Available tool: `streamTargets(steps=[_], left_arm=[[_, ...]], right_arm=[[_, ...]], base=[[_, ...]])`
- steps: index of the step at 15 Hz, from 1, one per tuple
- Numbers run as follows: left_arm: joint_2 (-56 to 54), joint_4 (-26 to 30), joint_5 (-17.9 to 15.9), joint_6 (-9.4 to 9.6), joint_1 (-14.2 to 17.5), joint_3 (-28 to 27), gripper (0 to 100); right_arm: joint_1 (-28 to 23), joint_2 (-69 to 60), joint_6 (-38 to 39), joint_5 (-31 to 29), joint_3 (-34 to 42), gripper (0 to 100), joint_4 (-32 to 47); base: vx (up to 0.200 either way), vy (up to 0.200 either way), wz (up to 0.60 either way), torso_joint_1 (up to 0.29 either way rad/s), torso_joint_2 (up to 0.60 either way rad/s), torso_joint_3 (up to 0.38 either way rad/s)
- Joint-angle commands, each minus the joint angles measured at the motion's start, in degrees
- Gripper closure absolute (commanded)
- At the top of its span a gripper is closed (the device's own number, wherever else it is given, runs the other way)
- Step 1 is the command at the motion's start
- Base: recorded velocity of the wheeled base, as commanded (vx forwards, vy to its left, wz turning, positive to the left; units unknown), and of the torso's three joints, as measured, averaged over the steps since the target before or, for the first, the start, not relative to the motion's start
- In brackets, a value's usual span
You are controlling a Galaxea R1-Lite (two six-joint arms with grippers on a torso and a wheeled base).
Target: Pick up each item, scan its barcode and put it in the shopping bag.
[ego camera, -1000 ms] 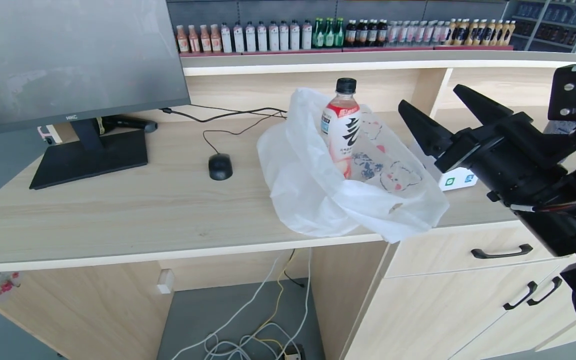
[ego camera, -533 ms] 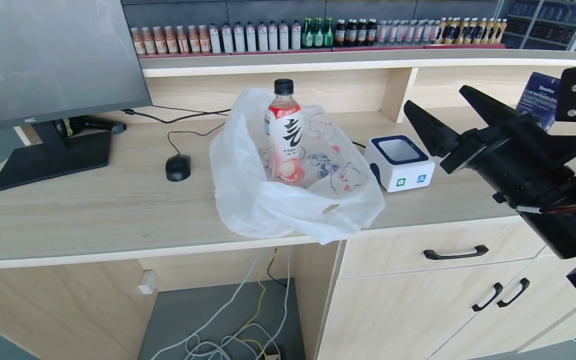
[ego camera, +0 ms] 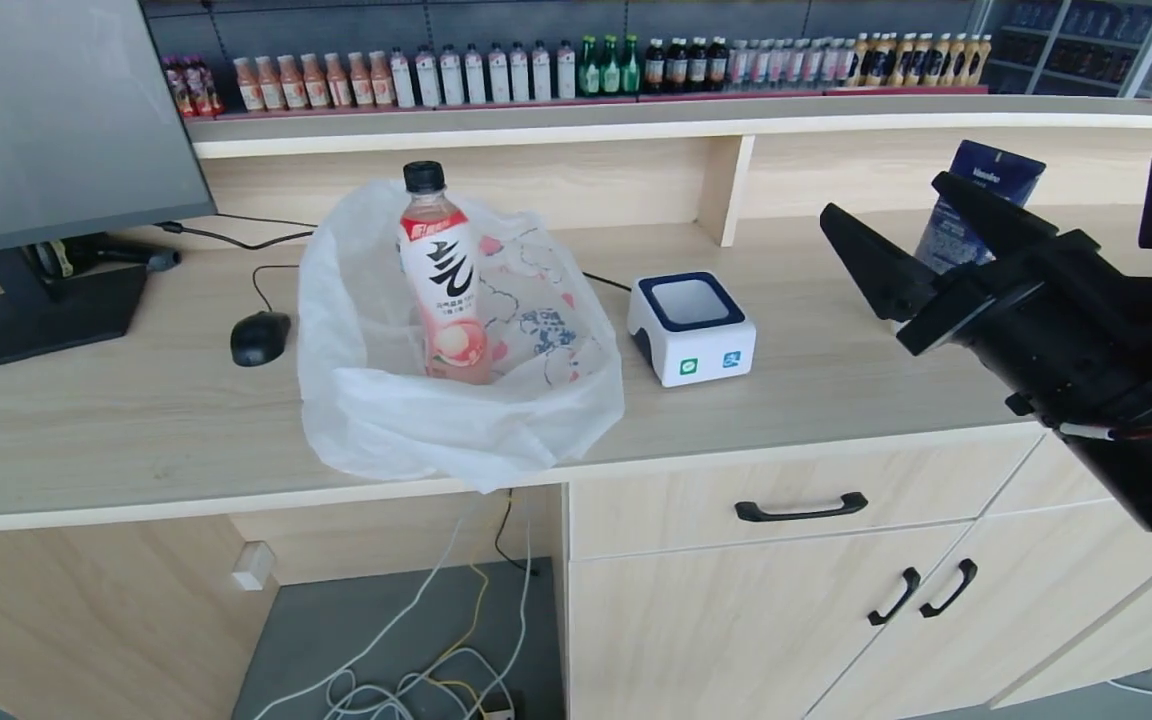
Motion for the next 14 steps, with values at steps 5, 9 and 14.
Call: streamTargets(steps=[5,9,14], left_arm=[[-0.02,0.04,0.0,-0.04,0.0,0.0,0],[-0.02,-0.05,0.0,-0.04,0.0,0.0,0],[-0.02,-0.05,0.0,0.48,0.0,0.0,0]], right_arm=[[0.01,-0.75,-1.35,0.28,0.78,0,0.05],[0.01,0.39,-1.35,0.28,0.43,0,0.05],[-0.07,0.92,-2.49,0.45,1.31,0,0.4]], base=[[0.0,-0.2,0.0,0.0,0.0,0.003],[0.0,-0.2,0.0,0.005,0.0,0.005],[0.0,0.0,0.0,0.0,0.0,0.0]])
